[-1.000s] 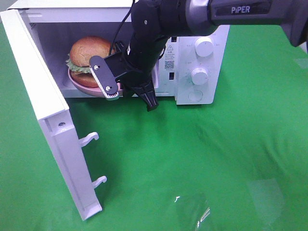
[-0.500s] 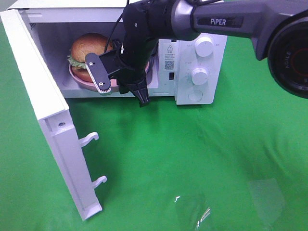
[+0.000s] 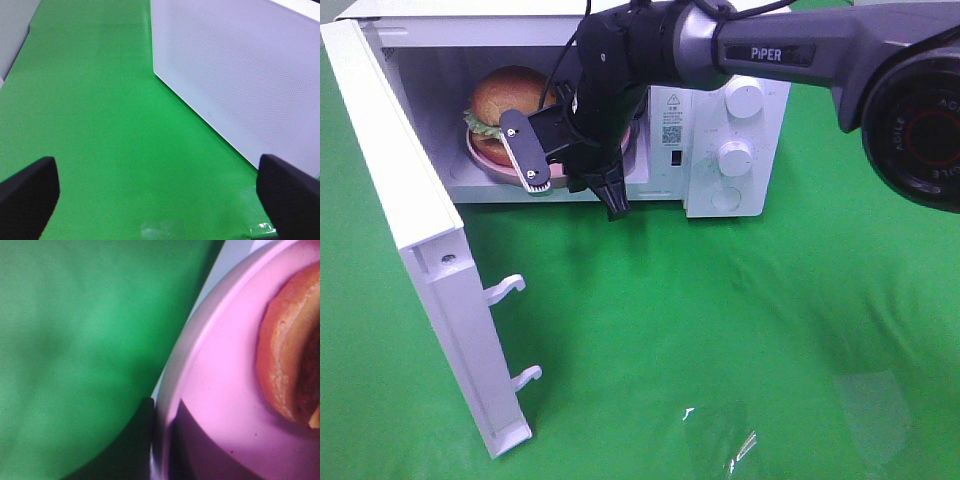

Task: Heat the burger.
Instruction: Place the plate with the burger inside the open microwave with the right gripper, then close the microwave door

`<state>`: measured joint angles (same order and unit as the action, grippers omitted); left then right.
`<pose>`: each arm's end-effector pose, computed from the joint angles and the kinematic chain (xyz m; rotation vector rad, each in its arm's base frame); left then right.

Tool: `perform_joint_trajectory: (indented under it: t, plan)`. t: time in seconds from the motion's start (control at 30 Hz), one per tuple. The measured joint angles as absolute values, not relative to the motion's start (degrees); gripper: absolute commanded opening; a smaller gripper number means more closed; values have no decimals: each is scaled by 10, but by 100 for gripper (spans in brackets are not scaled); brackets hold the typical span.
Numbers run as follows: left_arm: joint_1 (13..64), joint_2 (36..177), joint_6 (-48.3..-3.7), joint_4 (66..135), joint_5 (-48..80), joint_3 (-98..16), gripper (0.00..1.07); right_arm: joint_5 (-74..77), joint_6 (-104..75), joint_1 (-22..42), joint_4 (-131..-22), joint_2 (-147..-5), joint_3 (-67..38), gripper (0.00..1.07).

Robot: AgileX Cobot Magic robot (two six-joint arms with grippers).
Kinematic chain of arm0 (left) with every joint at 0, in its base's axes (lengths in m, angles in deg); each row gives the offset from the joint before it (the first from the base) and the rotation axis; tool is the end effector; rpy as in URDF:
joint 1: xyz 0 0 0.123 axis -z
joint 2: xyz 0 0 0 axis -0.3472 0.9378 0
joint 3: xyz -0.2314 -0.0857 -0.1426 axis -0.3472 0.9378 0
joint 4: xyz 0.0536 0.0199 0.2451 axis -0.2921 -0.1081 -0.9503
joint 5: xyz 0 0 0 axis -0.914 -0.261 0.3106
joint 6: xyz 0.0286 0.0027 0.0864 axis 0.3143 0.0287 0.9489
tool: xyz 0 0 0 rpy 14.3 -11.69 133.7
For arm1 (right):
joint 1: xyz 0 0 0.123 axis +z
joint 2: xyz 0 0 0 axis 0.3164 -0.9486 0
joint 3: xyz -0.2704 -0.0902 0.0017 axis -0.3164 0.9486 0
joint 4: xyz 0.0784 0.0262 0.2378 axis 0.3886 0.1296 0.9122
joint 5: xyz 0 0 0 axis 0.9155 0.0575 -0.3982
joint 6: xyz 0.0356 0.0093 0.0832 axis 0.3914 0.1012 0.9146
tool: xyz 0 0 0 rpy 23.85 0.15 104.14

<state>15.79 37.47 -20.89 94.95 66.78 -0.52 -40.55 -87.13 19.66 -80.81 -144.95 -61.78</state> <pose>-0.0081 -0.0134 0.2806 0.0888 2.0328 -0.0432 0.4203 0.3241 0.1560 -2.2208 1.3285 -0.3455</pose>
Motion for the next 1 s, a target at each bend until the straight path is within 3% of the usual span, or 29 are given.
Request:
perform_joint_trajectory:
  t: [0.37, 0.5, 1.0]
  plan:
    - [158, 375, -209, 950, 668, -5, 100, -384, -848, 197, -808, -1449, -619, 20]
    - [158, 375, -209, 950, 668, -5, 100, -376, -843, 197, -808, -1449, -621, 35]
    - [158, 375, -209, 950, 668, -5, 100, -393, -781, 197, -822, -1447, -621, 43]
